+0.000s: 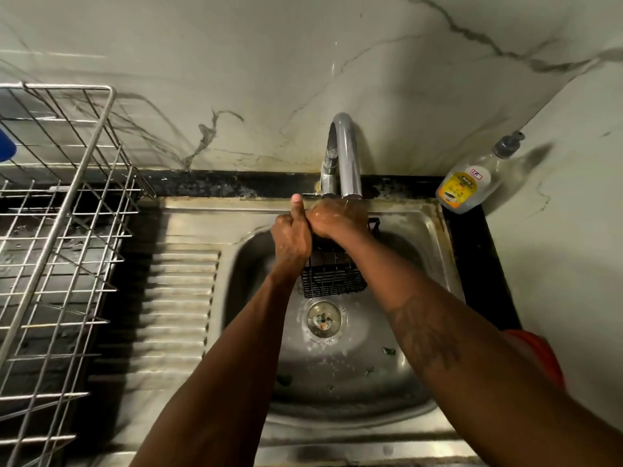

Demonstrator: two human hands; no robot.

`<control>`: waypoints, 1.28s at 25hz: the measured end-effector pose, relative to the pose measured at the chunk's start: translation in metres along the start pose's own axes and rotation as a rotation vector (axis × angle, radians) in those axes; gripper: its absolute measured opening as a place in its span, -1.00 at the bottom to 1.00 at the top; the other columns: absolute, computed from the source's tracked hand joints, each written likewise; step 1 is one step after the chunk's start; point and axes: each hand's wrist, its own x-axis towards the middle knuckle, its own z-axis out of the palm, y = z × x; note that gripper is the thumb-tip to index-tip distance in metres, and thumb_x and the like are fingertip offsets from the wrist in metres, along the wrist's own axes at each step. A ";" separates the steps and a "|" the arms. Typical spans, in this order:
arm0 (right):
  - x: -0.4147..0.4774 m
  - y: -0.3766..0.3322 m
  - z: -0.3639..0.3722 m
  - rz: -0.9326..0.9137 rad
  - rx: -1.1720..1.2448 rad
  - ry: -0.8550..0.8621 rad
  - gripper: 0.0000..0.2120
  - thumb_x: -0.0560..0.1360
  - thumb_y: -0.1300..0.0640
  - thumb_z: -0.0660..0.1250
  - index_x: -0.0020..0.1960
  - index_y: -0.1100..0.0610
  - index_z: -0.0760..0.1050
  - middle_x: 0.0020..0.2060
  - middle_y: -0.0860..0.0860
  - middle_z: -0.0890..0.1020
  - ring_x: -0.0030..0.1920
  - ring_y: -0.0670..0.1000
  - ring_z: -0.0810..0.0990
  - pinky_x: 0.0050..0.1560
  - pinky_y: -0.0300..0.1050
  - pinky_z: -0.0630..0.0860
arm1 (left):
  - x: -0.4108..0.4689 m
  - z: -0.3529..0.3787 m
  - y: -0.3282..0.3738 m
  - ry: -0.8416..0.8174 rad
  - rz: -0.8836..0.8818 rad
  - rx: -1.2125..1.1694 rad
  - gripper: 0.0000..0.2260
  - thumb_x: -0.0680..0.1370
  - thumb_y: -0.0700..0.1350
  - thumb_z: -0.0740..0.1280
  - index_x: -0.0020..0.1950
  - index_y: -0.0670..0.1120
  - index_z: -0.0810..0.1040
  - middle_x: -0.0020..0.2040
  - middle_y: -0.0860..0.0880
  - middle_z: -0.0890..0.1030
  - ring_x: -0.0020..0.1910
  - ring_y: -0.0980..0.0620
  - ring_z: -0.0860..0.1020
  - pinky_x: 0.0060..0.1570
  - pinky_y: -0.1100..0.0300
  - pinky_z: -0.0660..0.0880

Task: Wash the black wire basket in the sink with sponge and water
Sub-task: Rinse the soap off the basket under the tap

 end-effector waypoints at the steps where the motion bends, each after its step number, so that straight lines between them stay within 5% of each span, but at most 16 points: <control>1: -0.009 0.000 0.009 -0.076 -0.022 0.140 -0.56 0.68 -0.12 0.01 0.03 0.07 0.60 0.05 0.10 0.67 0.12 0.14 0.62 0.07 0.02 0.44 | 0.003 -0.001 -0.001 0.013 -0.022 -0.034 -0.45 0.64 0.27 0.15 -0.37 -0.09 0.46 -0.36 -0.09 0.59 -0.34 -0.01 0.57 -0.09 -0.05 0.61; 3: -0.034 0.016 0.035 -0.289 -0.006 0.372 -0.58 0.69 -0.07 -0.04 0.09 0.03 0.57 0.03 0.05 0.67 0.12 0.09 0.61 0.18 0.06 0.43 | 0.008 -0.001 -0.010 -0.002 -0.095 -0.087 -0.50 0.59 0.32 0.20 -0.28 -0.07 0.50 -0.23 -0.13 0.65 -0.21 -0.05 0.64 -0.01 -0.10 0.63; 5: -0.053 0.043 0.050 -0.428 -0.037 0.419 -0.63 0.68 -0.05 -0.02 0.15 0.05 0.53 0.08 0.06 0.64 0.10 0.07 0.58 0.21 0.07 0.44 | 0.002 0.005 -0.013 -0.006 -0.099 -0.039 -0.52 0.56 0.35 0.23 -0.25 -0.04 0.49 -0.19 -0.11 0.65 -0.16 -0.07 0.65 0.06 -0.09 0.61; 9: -0.020 0.036 0.014 -0.170 -0.023 0.177 -0.44 0.67 -0.26 -0.07 -0.27 0.06 0.40 -0.27 0.07 0.49 -0.18 0.06 0.48 0.01 0.03 0.47 | -0.005 0.012 -0.019 0.031 0.041 0.097 -0.36 0.55 0.41 0.15 -0.44 -0.09 0.47 -0.38 -0.13 0.61 -0.36 -0.07 0.59 -0.11 -0.09 0.62; 11: -0.010 0.041 0.013 -0.096 0.029 0.191 -0.48 0.64 -0.32 -0.01 -0.23 0.04 0.42 -0.26 0.06 0.48 -0.17 0.08 0.51 -0.06 -0.02 0.48 | 0.002 0.011 -0.027 0.023 0.061 0.155 -0.34 0.52 0.45 0.13 -0.48 -0.08 0.44 -0.43 -0.14 0.58 -0.44 -0.08 0.54 -0.20 -0.13 0.62; 13: -0.018 0.068 0.026 -0.072 0.067 0.395 -0.48 0.66 -0.28 -0.02 -0.22 0.03 0.45 -0.31 0.02 0.53 -0.24 0.07 0.59 -0.17 -0.09 0.46 | 0.003 0.013 -0.026 0.040 0.030 0.168 -0.39 0.52 0.43 0.19 -0.42 -0.07 0.47 -0.32 -0.21 0.64 -0.40 -0.12 0.57 -0.18 -0.12 0.64; 18: -0.029 0.079 0.061 -0.432 0.034 0.484 -0.65 0.64 -0.07 0.01 0.08 0.02 0.55 -0.01 0.00 0.67 -0.05 0.10 0.64 0.10 0.06 0.51 | -0.007 0.023 -0.009 0.023 -0.013 0.356 -0.46 0.61 0.28 0.22 -0.07 -0.21 0.63 -0.08 -0.18 0.67 -0.13 -0.10 0.64 -0.01 0.06 0.59; 21: -0.021 0.085 0.049 -0.323 0.142 0.600 -0.64 0.64 -0.06 0.06 -0.07 0.05 0.57 -0.19 0.06 0.69 -0.22 0.16 0.65 -0.19 -0.04 0.51 | -0.028 0.026 -0.004 -0.122 0.355 0.505 -0.55 0.70 0.13 0.08 0.01 -0.15 0.63 -0.05 -0.15 0.67 -0.07 -0.09 0.62 0.05 -0.06 0.58; 23: -0.014 0.100 0.039 -0.251 0.311 0.579 -0.60 0.65 -0.08 0.05 -0.11 0.08 0.57 -0.21 0.10 0.68 -0.19 0.20 0.63 -0.19 -0.06 0.41 | -0.053 0.030 -0.014 -0.175 0.739 0.830 -0.54 0.70 0.05 -0.05 0.25 -0.15 0.56 0.18 -0.14 0.61 0.19 -0.11 0.52 0.31 -0.10 0.41; 25: -0.013 0.099 0.034 -0.261 0.456 0.532 -0.54 0.66 -0.12 0.00 -0.10 0.09 0.56 -0.21 0.10 0.67 -0.17 0.20 0.61 -0.18 -0.07 0.41 | -0.065 0.025 -0.021 -0.142 0.872 1.030 -0.54 0.68 0.08 -0.03 0.34 -0.10 0.52 0.27 -0.09 0.58 0.31 -0.10 0.48 0.47 -0.13 0.23; 29: -0.024 0.083 0.044 -0.288 0.463 0.646 -0.55 0.69 -0.05 0.10 -0.10 0.16 0.65 -0.21 0.17 0.71 -0.18 0.24 0.67 -0.15 -0.02 0.50 | -0.031 0.018 0.004 -0.350 0.699 1.136 -0.70 0.60 0.14 0.18 -0.19 -0.01 0.51 -0.25 -0.02 0.60 -0.28 -0.05 0.58 -0.10 0.05 0.59; 32: -0.020 0.082 0.030 -0.176 0.441 0.644 -0.51 0.69 -0.07 0.07 -0.09 0.16 0.66 -0.19 0.20 0.70 -0.17 0.25 0.65 -0.18 -0.04 0.43 | -0.023 0.025 0.021 -0.370 0.581 1.112 -0.77 0.61 0.11 0.22 -0.06 0.01 0.57 -0.18 -0.02 0.59 -0.22 -0.04 0.55 -0.15 0.09 0.55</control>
